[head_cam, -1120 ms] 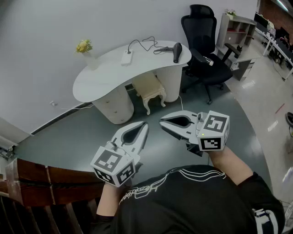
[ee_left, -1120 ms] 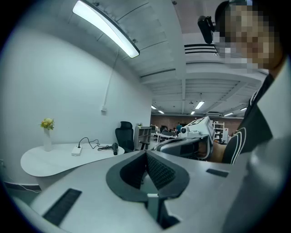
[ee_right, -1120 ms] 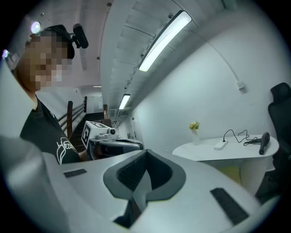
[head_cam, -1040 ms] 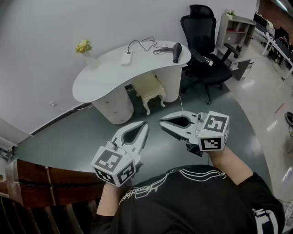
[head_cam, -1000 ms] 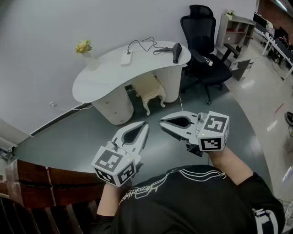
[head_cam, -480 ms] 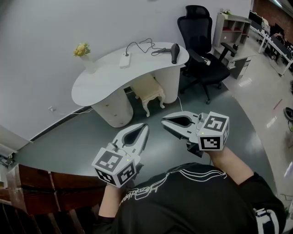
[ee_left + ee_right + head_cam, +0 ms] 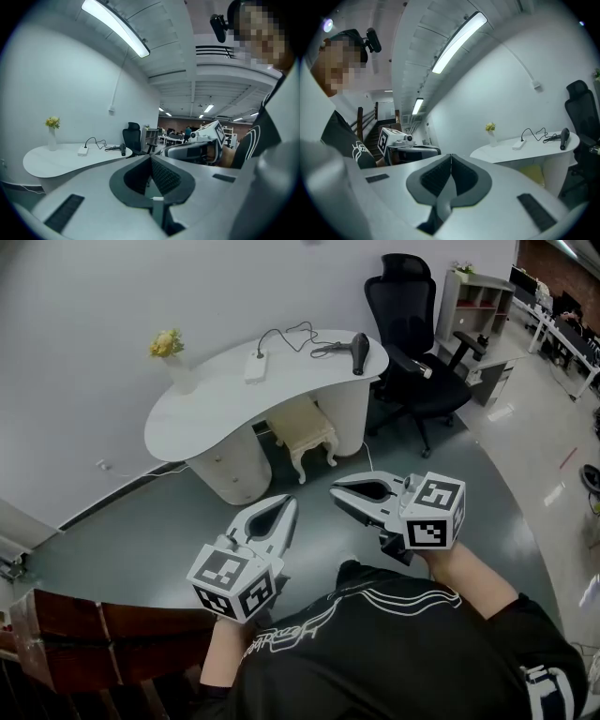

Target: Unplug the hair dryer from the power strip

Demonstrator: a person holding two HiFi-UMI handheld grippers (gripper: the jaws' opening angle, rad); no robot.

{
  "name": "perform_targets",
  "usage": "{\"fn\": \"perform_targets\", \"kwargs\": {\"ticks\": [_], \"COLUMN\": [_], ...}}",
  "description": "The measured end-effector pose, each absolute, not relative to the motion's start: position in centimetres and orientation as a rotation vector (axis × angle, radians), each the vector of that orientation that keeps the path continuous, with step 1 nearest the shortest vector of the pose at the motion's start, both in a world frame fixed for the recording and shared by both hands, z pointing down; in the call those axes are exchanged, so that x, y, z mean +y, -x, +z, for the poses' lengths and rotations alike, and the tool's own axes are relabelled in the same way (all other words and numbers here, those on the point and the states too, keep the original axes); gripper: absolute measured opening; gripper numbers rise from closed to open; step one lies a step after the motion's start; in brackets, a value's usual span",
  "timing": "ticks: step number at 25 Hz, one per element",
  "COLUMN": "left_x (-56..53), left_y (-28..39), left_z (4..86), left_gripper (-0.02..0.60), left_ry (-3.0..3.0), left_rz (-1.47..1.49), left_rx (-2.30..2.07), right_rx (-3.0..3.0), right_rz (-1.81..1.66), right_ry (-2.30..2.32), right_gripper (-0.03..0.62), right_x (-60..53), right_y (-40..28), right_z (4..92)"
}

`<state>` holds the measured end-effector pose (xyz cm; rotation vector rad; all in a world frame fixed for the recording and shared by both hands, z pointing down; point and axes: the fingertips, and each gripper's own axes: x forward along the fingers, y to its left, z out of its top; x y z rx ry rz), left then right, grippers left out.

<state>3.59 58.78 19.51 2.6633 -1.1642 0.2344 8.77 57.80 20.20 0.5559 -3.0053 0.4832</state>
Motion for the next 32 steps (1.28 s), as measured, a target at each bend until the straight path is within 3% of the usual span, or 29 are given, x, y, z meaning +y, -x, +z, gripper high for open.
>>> {"fn": "perform_targets", "kwargs": {"ticks": [10, 15, 22, 32], "left_x": [48.4, 38.2, 24.2, 12.7], "left_y": [-2.8, -3.2, -3.0, -0.5], "left_z": [22.8, 24.3, 25.3, 26.2], "left_gripper": [0.002, 0.003, 0.003, 0.003], "left_ry": [-2.646, -2.616, -2.574, -2.5], "left_rz": [0.325, 0.255, 0.239, 0.107], "left_rx": [-1.202, -1.153, -1.134, -1.125], "right_rx": [-3.072, -3.095, -3.089, -3.053], "right_rz": [0.54, 0.394, 0.492, 0.482], "right_ry": [-0.56, -0.557, -0.487, -0.408], "right_gripper": [-0.005, -0.005, -0.006, -0.005], "right_x": [46.7, 37.1, 22.4, 11.3], "right_y": [-8.5, -8.6, -8.0, -5.0], "right_z": [23.1, 24.3, 25.9, 26.8]}}
